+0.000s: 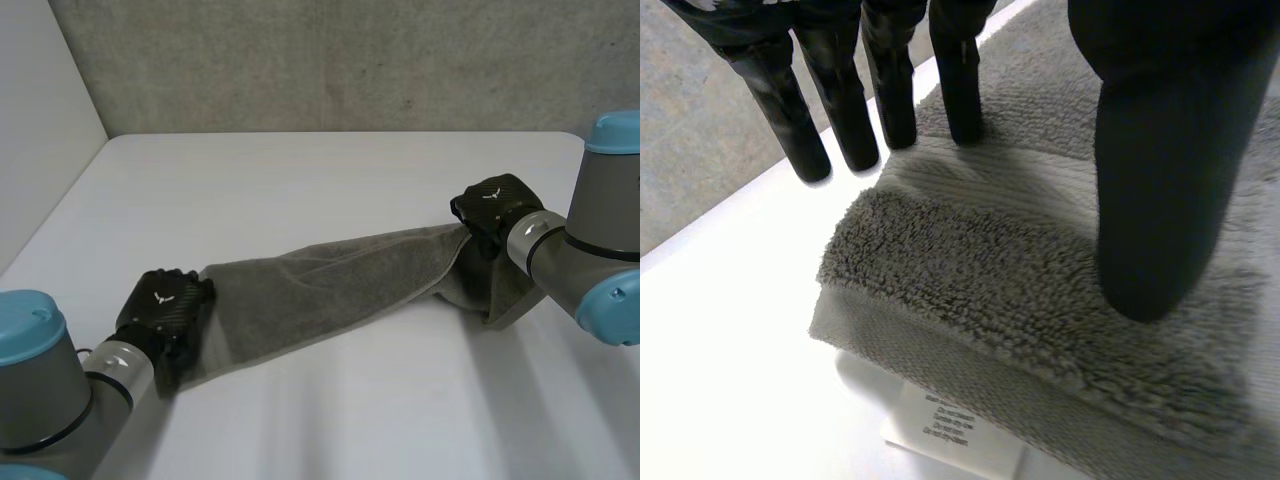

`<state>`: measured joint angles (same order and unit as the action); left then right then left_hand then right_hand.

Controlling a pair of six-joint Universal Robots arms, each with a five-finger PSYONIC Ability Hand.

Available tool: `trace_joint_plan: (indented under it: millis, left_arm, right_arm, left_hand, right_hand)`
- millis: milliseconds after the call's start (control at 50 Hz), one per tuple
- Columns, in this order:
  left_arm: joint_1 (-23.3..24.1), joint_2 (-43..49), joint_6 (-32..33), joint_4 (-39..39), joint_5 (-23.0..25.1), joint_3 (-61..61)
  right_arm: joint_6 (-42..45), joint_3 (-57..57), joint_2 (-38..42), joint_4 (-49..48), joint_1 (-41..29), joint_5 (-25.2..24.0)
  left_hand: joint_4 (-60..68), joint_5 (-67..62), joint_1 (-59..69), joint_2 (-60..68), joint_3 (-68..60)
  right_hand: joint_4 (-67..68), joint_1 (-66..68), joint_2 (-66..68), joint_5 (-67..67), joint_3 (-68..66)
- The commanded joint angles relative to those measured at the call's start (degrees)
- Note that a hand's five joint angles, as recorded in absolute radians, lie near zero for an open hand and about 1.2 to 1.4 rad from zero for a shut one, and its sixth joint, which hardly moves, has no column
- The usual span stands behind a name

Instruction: Fold the laundry

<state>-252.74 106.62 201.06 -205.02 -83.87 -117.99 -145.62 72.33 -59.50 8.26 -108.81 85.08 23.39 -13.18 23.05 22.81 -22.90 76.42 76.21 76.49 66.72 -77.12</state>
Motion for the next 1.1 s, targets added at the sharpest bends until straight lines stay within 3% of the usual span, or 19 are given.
trace_joint_plan:
  millis: [20, 160, 300, 540, 720, 1100]
  left_arm:
    - [-0.03, -6.33, -0.05, 7.51, 1.34, -2.06]
    - [-0.99, -6.78, -0.05, 9.11, 2.22, -3.38]
    - [-1.26, -4.23, 0.21, 5.86, 2.13, -3.73]
    - [-2.84, -0.63, 6.89, 1.38, 2.13, -3.30]
    - [-2.84, 1.13, 7.42, 0.76, 2.13, -2.77]
    - [-2.84, 2.45, 7.07, -3.63, 1.96, 0.66]
  right_arm:
    - [0.07, 0.00, 0.00, 0.00, 0.00, 0.00]
    - [0.07, 0.17, 0.26, 0.00, -0.09, 0.00]
    - [0.16, 0.35, 0.26, 0.00, -0.09, 0.00]
    - [0.34, 0.53, 0.44, -0.09, -0.09, 0.00]
    - [0.42, 0.53, 0.88, -0.09, -0.09, 0.00]
    - [0.51, 0.62, 0.88, -0.09, -0.09, 0.00]
  left_hand:
    - [-9.14, 8.93, -8.80, -8.56, 8.65]
    - [-8.97, 8.77, -8.63, -8.39, 8.48]
    - [-8.30, 8.09, -7.96, -7.72, 7.81]
    - [-7.62, 7.42, -7.29, -7.05, 7.13]
    - [-6.44, 6.24, -6.11, -5.87, 5.96]
    - [21.96, -22.16, 22.30, 22.54, -22.45]
  right_hand:
    - [3.58, 3.79, 3.51, 3.28, -2.88]
    - [3.58, 3.79, 3.51, 3.28, -2.88]
    - [3.58, 3.79, 3.51, 3.28, -2.88]
    - [3.58, 3.79, 3.51, 3.28, -2.88]
    - [3.58, 3.79, 3.51, 3.28, -2.88]
    - [3.58, 3.79, 3.51, 3.28, -2.88]
